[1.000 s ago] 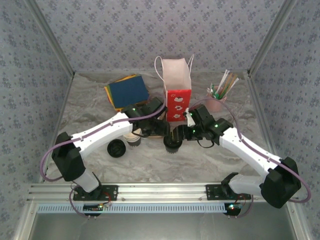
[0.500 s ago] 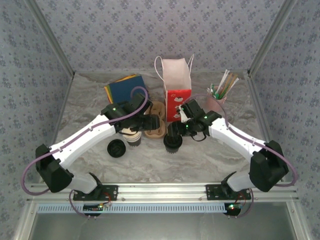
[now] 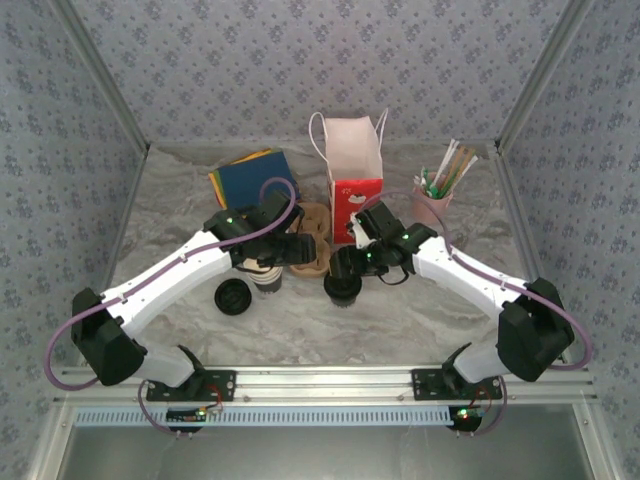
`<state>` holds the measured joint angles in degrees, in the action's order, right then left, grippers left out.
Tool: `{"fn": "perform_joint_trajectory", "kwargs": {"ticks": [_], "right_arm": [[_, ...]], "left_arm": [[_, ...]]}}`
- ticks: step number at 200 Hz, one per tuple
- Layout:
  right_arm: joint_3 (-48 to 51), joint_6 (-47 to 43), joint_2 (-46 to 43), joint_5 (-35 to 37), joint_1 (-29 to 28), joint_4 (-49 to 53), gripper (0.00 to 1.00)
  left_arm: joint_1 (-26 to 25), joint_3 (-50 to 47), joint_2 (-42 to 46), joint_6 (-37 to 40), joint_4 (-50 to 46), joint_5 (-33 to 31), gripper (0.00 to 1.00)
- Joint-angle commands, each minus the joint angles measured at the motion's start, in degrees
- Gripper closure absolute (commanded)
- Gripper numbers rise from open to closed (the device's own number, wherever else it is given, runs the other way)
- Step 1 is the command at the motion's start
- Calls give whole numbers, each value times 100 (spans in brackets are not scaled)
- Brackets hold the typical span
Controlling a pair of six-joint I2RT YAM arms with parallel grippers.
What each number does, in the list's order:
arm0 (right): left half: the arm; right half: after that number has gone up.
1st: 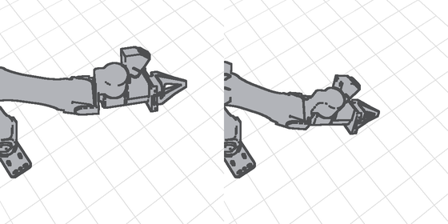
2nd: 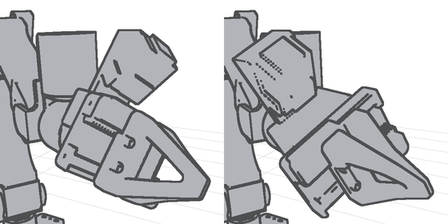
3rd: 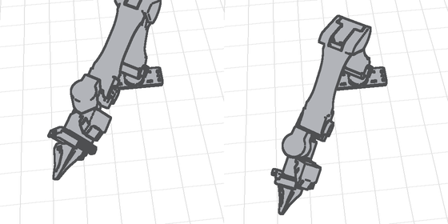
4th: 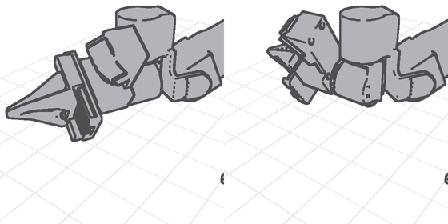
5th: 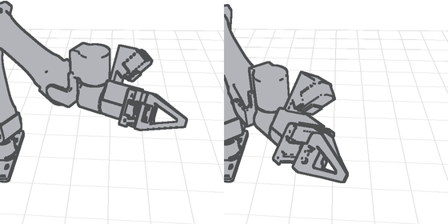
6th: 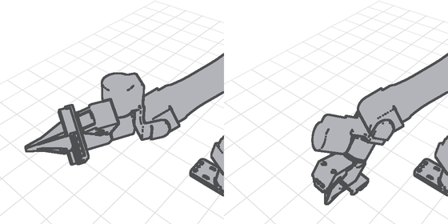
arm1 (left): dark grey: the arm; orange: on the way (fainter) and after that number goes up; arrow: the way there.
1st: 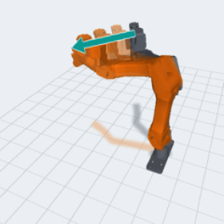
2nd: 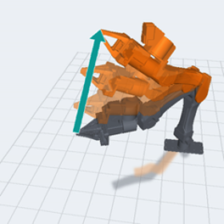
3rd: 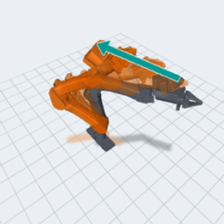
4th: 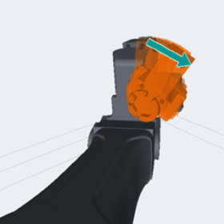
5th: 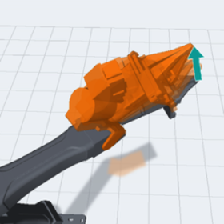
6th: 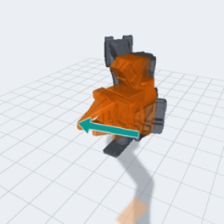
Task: Pack the takeout coffee
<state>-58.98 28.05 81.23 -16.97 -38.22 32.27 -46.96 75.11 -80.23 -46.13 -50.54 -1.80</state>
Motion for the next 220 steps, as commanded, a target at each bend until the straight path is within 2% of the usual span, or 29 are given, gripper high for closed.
{"fn": "perform_joint_trajectory", "kwargs": {"ticks": [1, 137, 220], "right_arm": [[26, 93, -64, -30, -40, 41, 35], [422, 322, -462, 80, 231, 68, 41], [243, 274, -709, 235, 254, 120, 33]], "left_arm": [[38, 22, 86, -36, -70, -9, 28], [31, -37, 87, -52, -20, 101, 27], [37, 120, -61, 96, -61, 67, 25]]}}
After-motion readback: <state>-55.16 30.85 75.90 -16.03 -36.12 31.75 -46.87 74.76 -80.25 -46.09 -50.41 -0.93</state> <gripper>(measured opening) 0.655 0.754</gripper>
